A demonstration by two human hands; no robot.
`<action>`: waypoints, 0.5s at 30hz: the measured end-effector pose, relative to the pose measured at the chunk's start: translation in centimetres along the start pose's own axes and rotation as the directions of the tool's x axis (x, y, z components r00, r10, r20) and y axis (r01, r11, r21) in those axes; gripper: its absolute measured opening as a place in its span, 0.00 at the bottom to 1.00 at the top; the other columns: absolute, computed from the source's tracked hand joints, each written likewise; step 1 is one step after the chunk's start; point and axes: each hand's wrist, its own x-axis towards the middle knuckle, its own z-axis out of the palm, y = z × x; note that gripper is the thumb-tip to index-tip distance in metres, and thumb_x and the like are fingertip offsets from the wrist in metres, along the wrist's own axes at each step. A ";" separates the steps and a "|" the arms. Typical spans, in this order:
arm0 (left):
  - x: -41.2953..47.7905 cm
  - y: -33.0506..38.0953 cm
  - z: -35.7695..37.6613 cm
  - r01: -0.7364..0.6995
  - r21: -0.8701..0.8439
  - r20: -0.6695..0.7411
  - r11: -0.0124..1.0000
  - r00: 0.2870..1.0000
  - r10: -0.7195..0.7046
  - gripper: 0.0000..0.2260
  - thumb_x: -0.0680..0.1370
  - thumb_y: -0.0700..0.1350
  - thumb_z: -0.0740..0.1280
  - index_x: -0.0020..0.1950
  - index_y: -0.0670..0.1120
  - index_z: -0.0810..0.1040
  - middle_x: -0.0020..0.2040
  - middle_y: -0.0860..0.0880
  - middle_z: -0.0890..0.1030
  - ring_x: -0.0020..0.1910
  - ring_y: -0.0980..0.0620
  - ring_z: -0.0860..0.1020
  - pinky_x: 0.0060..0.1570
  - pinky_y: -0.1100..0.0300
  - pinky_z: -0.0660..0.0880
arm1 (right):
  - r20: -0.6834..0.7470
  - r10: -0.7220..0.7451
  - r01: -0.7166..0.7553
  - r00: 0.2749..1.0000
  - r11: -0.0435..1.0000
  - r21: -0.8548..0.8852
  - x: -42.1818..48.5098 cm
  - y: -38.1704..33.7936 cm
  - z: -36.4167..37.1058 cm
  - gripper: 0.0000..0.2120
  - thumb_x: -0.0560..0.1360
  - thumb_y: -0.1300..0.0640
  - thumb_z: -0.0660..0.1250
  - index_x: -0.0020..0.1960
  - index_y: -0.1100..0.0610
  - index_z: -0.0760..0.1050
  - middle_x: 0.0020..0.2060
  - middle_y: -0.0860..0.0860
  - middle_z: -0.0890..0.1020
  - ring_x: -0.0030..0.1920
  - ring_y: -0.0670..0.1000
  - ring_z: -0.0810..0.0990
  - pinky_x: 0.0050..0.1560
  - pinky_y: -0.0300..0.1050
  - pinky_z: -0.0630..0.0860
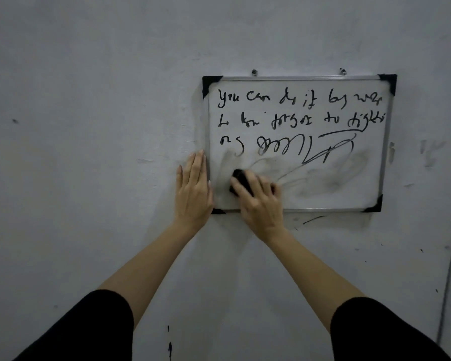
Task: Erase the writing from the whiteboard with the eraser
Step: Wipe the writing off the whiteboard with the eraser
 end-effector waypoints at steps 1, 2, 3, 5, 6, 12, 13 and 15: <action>0.3 0.1 0.2 0.009 0.008 -0.009 1.000 1.000 -0.009 0.26 0.77 0.42 0.52 0.75 0.35 0.58 0.75 0.42 0.59 0.75 0.46 0.55 0.72 0.43 0.55 | -0.021 0.102 -0.102 0.995 0.995 -0.019 0.1 1.1 -0.2 0.19 0.73 0.58 0.69 0.64 0.51 0.76 0.63 0.56 0.77 0.56 0.58 0.72 0.49 0.53 0.69; 0.6 0.1 0.3 0.016 0.014 -0.020 1.000 1.000 -0.016 0.26 0.78 0.42 0.52 0.75 0.35 0.58 0.75 0.42 0.60 0.75 0.46 0.55 0.72 0.43 0.55 | -0.046 0.216 -0.218 0.975 0.975 -0.041 0.2 2.2 -0.2 0.20 0.73 0.57 0.69 0.65 0.51 0.75 0.63 0.56 0.75 0.55 0.58 0.71 0.50 0.54 0.70; 1.0 0.1 0.4 0.022 0.015 -0.034 1.000 0.999 -0.021 0.26 0.78 0.42 0.54 0.75 0.35 0.58 0.75 0.42 0.60 0.74 0.46 0.55 0.71 0.42 0.56 | -0.069 0.333 -0.337 0.940 0.940 -0.052 0.4 3.0 -0.3 0.19 0.74 0.55 0.69 0.65 0.50 0.74 0.64 0.55 0.74 0.56 0.58 0.70 0.50 0.55 0.71; 1.6 0.3 0.5 0.028 0.006 -0.072 1.000 0.997 -0.027 0.26 0.78 0.42 0.57 0.74 0.35 0.58 0.74 0.41 0.61 0.73 0.45 0.56 0.70 0.41 0.57 | -0.114 0.533 -0.540 0.838 0.840 -0.042 1.0 3.0 -0.2 0.18 0.76 0.53 0.68 0.65 0.51 0.72 0.64 0.57 0.73 0.57 0.59 0.69 0.49 0.56 0.72; 1.8 0.4 0.6 0.031 -0.005 -0.091 1.000 0.995 -0.031 0.26 0.78 0.41 0.59 0.74 0.35 0.58 0.73 0.41 0.62 0.72 0.45 0.57 0.70 0.41 0.58 | -0.128 0.609 -0.616 0.783 0.787 -0.030 1.4 2.2 0.0 0.18 0.76 0.52 0.68 0.64 0.51 0.71 0.64 0.58 0.74 0.57 0.59 0.69 0.49 0.56 0.72; 2.8 0.7 1.7 0.050 -0.069 -0.169 0.996 0.984 -0.061 0.23 0.78 0.38 0.60 0.70 0.31 0.62 0.70 0.35 0.65 0.70 0.39 0.61 0.68 0.41 0.61 | -0.110 0.377 -0.383 0.920 0.922 -0.048 2.9 -2.9 1.6 0.15 0.74 0.55 0.72 0.60 0.53 0.76 0.60 0.57 0.74 0.51 0.58 0.73 0.45 0.53 0.73; 2.9 0.7 2.0 0.053 -0.071 -0.180 0.996 0.982 -0.065 0.22 0.78 0.38 0.60 0.69 0.31 0.63 0.69 0.35 0.65 0.69 0.38 0.61 0.68 0.41 0.61 | -0.089 0.301 -0.306 0.949 0.950 -0.054 2.8 -2.6 1.6 0.16 0.74 0.55 0.71 0.61 0.53 0.76 0.60 0.57 0.74 0.50 0.58 0.73 0.44 0.53 0.74; 3.1 0.5 2.5 0.049 -0.078 -0.205 0.996 0.977 -0.064 0.20 0.77 0.37 0.60 0.68 0.31 0.64 0.69 0.34 0.65 0.69 0.38 0.62 0.68 0.41 0.62 | -0.068 0.270 -0.273 0.960 0.962 -0.027 2.6 -1.1 1.3 0.16 0.75 0.53 0.69 0.62 0.53 0.76 0.60 0.58 0.75 0.52 0.59 0.72 0.45 0.54 0.74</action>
